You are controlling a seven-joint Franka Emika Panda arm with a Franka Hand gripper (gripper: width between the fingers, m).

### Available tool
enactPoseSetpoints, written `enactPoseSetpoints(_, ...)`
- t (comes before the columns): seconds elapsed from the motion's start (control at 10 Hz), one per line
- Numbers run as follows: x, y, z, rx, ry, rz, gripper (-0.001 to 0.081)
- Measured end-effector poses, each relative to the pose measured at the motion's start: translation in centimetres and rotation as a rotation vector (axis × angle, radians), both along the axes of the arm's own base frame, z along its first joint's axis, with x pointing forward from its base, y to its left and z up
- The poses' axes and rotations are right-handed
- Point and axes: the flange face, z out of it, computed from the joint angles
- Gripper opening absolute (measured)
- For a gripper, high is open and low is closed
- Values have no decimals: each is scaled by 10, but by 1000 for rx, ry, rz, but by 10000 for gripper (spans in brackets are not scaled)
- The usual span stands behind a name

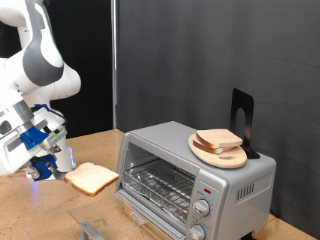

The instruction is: Make a piece of toast with the oven

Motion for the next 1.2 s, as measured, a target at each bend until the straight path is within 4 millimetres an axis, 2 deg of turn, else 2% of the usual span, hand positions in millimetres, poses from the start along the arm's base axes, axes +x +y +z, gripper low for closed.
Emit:
enactPoseSetpoints(0.4,4,11,-18,-39,9,-32,465)
enactPoseSetpoints(0.7,17,36,-32,-37,-10,-20,465)
enactPoseSetpoints(1.2,28,67,-36,-29,-25,23,465)
